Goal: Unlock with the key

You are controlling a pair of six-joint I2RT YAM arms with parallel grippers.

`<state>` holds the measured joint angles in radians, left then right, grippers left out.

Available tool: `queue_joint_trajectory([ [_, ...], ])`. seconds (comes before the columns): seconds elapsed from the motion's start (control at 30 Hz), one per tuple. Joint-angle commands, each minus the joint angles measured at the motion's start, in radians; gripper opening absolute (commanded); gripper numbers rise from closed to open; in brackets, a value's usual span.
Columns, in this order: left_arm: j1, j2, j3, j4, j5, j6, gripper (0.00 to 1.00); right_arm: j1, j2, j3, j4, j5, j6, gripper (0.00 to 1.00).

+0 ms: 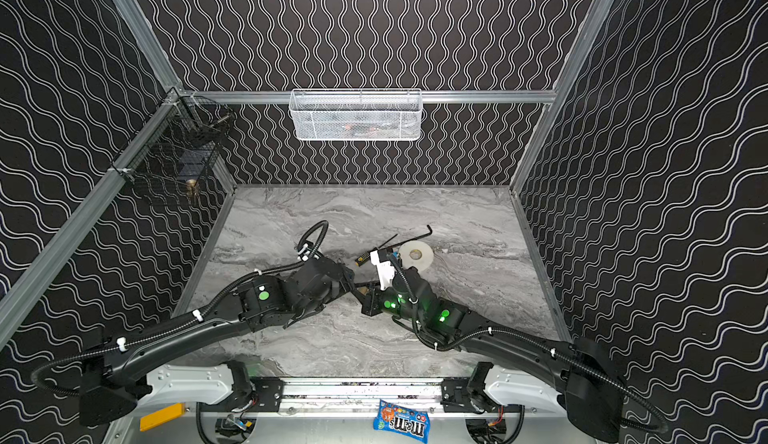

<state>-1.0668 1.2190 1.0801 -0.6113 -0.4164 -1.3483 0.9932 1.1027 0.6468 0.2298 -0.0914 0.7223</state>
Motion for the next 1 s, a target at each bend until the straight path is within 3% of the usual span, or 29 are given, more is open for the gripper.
queue_joint_trajectory([
  [0.0,0.002,-0.001,-0.015,0.053,0.008,-0.045,0.66,0.001,0.002,-0.001,0.087,-0.011,0.013,0.0],
  [0.43,0.008,0.036,0.017,0.084,0.012,-0.034,0.46,0.003,-0.009,-0.015,0.088,-0.009,0.011,0.0],
  [0.87,0.01,0.034,0.017,0.1,0.004,0.032,0.14,0.003,-0.012,0.018,0.028,-0.009,-0.027,0.0],
  [0.97,0.011,0.011,0.004,0.11,-0.023,0.093,0.09,0.002,-0.028,0.031,-0.007,-0.002,-0.041,0.19],
])
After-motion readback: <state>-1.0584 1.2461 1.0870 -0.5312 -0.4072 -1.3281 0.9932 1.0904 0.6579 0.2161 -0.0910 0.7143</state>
